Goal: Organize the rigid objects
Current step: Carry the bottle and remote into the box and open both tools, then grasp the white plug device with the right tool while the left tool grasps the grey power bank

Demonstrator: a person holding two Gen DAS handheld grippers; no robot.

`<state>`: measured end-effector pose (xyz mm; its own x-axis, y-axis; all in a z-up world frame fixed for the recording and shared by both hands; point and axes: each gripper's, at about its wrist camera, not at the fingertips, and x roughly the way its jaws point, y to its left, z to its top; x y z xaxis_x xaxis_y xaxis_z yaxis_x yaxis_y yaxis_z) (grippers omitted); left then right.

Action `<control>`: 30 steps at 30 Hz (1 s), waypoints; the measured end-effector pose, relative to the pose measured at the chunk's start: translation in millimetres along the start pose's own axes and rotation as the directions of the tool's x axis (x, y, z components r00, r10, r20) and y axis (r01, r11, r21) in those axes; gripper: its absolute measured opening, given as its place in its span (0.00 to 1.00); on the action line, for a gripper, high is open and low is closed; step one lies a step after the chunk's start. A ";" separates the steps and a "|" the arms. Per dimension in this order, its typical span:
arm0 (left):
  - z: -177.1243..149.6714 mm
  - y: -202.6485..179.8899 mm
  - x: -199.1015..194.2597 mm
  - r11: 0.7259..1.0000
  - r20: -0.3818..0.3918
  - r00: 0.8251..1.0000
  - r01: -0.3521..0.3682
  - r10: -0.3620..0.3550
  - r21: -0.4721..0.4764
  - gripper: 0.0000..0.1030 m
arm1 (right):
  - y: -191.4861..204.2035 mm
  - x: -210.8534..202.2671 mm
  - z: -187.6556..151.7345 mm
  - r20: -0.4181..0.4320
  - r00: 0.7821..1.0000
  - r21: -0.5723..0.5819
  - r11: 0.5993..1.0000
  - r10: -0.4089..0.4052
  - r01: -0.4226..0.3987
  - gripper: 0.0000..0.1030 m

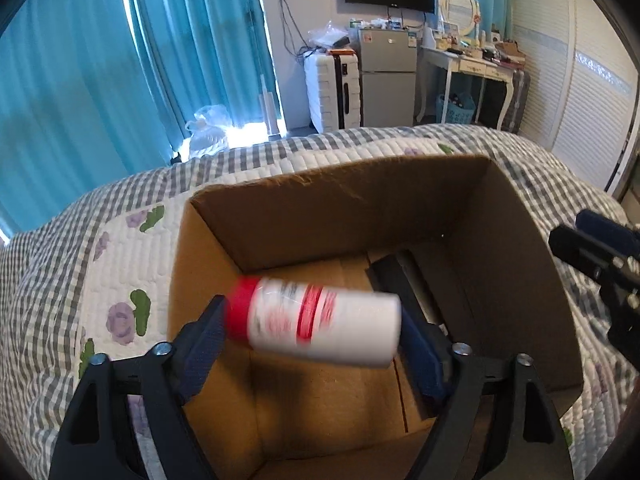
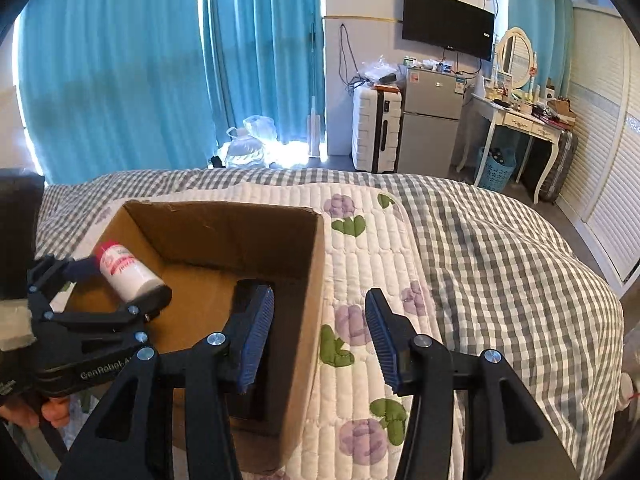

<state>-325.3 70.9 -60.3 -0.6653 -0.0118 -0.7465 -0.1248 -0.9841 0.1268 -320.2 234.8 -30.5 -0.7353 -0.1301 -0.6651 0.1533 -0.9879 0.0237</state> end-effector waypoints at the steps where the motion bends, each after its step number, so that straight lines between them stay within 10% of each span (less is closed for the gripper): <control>1: -0.4 -1.6 -3.5 1.000 0.017 1.000 -0.009 0.009 0.008 0.89 | -1.9 0.9 -0.1 -0.002 1.000 0.002 1.000 0.004 -0.004 0.51; 23: -68.9 35.0 -181.5 0.994 0.168 0.984 -0.045 0.061 -0.097 1.00 | 22.1 -149.9 -40.7 0.057 0.996 -0.062 0.995 -0.072 0.076 0.74; 30: -119.9 38.5 -173.8 0.990 0.118 0.992 -0.021 0.038 -0.141 1.00 | 39.5 -160.8 -94.4 0.001 0.999 -0.069 0.997 -0.045 0.045 0.86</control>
<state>-126.3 13.7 -4.0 -0.7516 -0.0278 -0.6590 -0.0060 -0.9988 0.0489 -133.5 224.6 6.9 -0.7424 -0.0859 -0.6644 0.1657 -0.9845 -0.0579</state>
